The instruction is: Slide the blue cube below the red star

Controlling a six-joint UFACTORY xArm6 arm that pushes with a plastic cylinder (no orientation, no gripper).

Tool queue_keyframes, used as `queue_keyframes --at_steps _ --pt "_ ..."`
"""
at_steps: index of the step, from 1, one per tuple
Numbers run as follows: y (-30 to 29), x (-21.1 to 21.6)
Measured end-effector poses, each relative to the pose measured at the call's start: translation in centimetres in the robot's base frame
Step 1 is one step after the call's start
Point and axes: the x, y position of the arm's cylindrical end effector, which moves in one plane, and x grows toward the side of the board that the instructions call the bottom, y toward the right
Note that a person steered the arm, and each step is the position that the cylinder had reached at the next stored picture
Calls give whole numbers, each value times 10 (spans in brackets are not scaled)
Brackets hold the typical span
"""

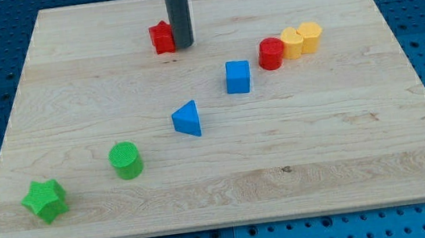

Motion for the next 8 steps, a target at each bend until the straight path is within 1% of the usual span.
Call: queue_keyframes --at_steps 2,3,5,7,8 --pt "45 3" --pt "54 15" --pt "84 43" --pt "128 76" --pt "127 100"
